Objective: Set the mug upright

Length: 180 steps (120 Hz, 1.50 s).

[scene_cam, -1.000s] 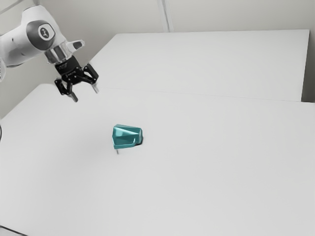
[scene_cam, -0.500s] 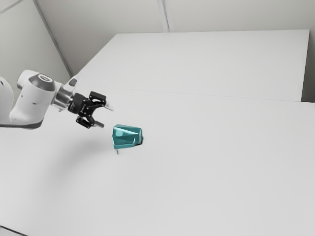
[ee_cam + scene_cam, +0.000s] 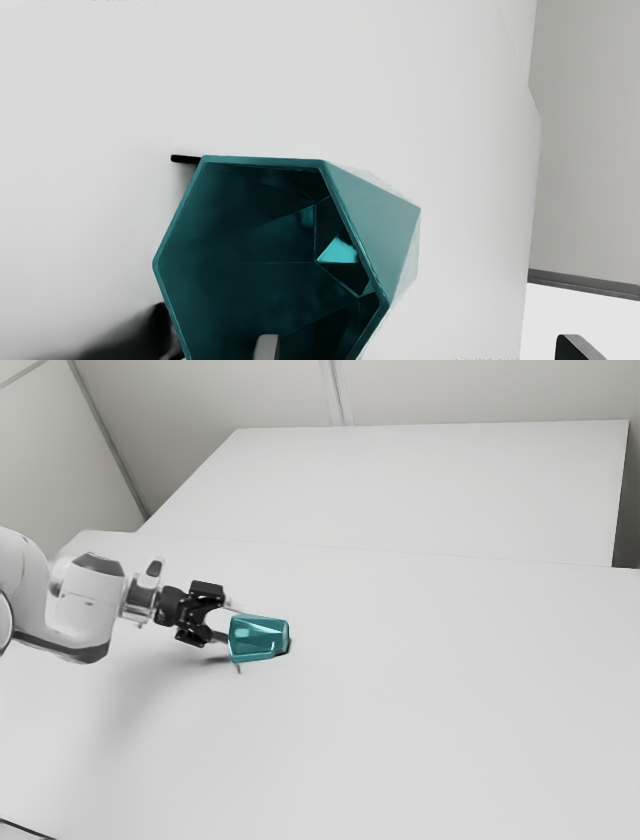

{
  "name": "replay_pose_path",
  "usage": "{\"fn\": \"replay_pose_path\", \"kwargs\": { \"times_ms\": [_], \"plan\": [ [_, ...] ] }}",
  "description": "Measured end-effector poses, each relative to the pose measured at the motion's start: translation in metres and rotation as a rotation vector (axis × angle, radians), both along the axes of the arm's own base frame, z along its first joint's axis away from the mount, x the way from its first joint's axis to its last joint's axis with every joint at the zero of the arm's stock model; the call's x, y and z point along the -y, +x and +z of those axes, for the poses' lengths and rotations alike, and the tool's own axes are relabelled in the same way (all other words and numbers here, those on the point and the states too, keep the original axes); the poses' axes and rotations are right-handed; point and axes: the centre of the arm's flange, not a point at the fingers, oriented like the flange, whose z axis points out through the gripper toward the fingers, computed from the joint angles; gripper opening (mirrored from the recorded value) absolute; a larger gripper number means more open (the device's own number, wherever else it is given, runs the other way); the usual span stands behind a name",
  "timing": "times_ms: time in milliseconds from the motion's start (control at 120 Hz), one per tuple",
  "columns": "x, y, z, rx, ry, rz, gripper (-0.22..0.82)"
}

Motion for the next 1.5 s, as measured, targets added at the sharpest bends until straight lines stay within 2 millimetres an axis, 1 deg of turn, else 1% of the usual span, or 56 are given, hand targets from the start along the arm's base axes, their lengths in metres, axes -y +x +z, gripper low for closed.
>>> {"fn": "replay_pose_path", "kwargs": {
  "times_ms": [192, 283, 433, 475, 533, 717, 800, 925, 1067, 1150, 1192, 1425, 1458, 1500],
  "plan": [
    [0.013, 0.005, -0.002, 0.072, -0.002, -0.039, 0.6],
    [0.018, 0.006, -0.006, 0.091, -0.003, -0.051, 0.6],
    [0.023, 0.009, -0.012, 0.121, 0.0, -0.058, 0.6],
    [0.024, 0.01, -0.013, 0.129, 0.003, -0.059, 0.59],
    [0.024, 0.01, -0.014, 0.138, 0.007, -0.06, 0.52],
    [0.028, 0.01, -0.015, 0.157, 0.015, -0.071, 0.15],
    [0.029, 0.009, -0.017, 0.162, 0.018, -0.075, 0.03],
    [0.029, 0.007, -0.017, 0.168, 0.022, -0.079, -0.08],
    [0.029, 0.008, -0.016, 0.177, 0.03, -0.082, -0.12],
    [0.031, 0.01, -0.013, 0.188, 0.038, -0.087, -0.14],
    [0.032, 0.012, -0.006, 0.202, 0.045, -0.089, -0.15],
    [0.041, 0.019, 0.024, 0.264, 0.085, -0.103, -0.15],
    [0.043, 0.023, 0.031, 0.276, 0.103, -0.115, -0.15],
    [0.047, 0.03, 0.045, 0.296, 0.148, -0.154, -0.15]
  ]
}}
